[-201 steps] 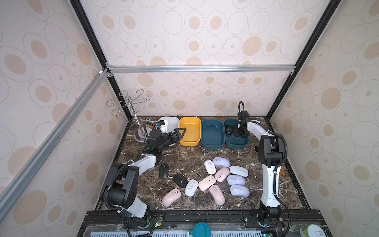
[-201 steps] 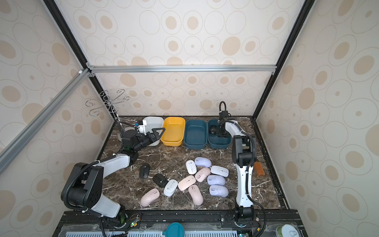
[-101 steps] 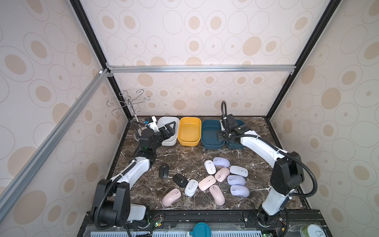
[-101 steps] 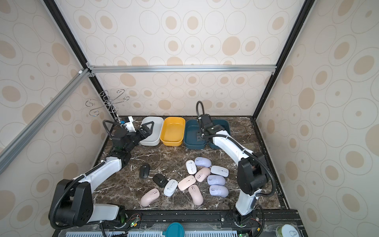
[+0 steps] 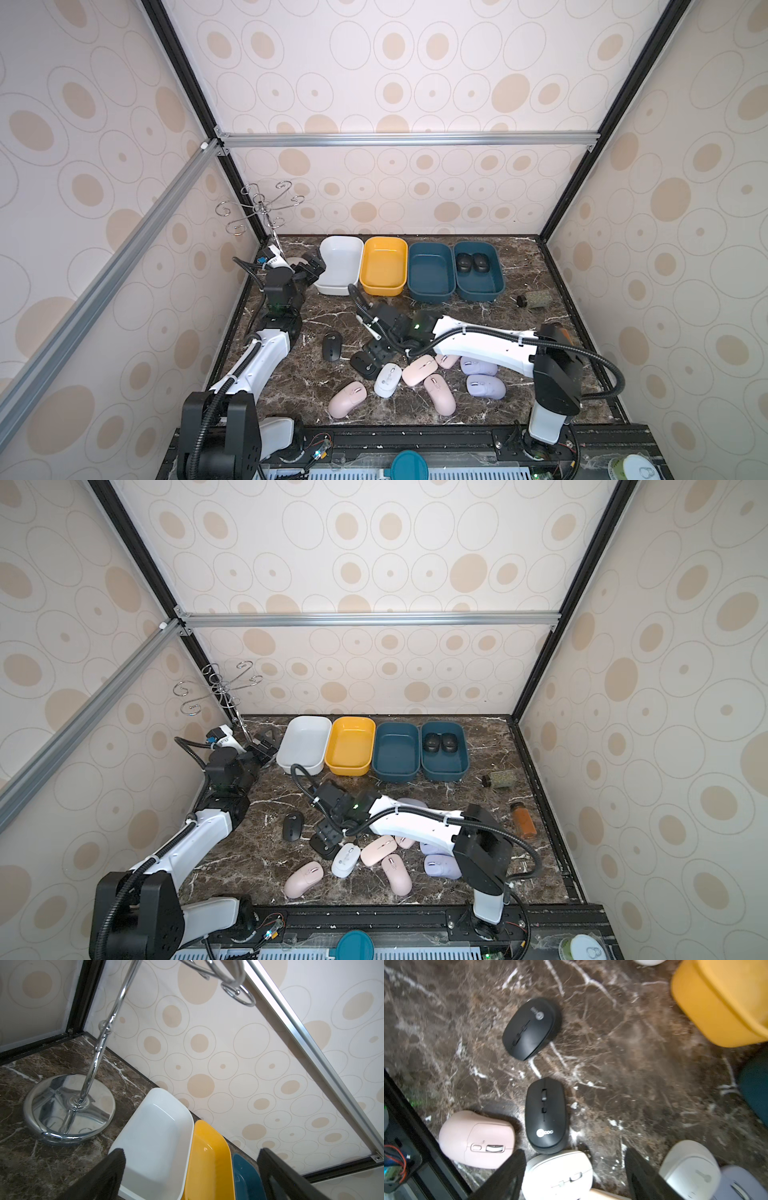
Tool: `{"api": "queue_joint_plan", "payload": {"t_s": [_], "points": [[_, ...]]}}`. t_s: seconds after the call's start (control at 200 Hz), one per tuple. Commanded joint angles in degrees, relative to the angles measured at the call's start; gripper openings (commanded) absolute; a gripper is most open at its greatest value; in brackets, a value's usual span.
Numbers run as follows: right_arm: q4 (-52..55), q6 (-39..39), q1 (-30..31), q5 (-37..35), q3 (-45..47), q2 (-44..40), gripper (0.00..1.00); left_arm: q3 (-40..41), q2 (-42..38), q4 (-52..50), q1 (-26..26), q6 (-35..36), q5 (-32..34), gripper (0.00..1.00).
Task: Place the mice by color into the storage box
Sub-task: Pick up the mouse from the center of the board.
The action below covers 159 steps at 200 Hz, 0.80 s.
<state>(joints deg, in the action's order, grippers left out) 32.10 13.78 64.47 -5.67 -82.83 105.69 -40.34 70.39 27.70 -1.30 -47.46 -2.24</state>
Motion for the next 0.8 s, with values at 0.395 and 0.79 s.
{"api": "queue_joint_plan", "payload": {"t_s": [0.395, 0.79], "points": [[5.4, -3.23, 1.86, 0.46, -7.21, 14.76, 0.88, 0.26, 2.43, 5.73, 1.26, -3.91, -7.32, 1.0], [2.19, -2.77, -0.81, 2.23, -7.48, 17.44, 0.56, 0.42, 3.52, 7.45, 1.25, -4.59, -9.61, 1.0]]}}
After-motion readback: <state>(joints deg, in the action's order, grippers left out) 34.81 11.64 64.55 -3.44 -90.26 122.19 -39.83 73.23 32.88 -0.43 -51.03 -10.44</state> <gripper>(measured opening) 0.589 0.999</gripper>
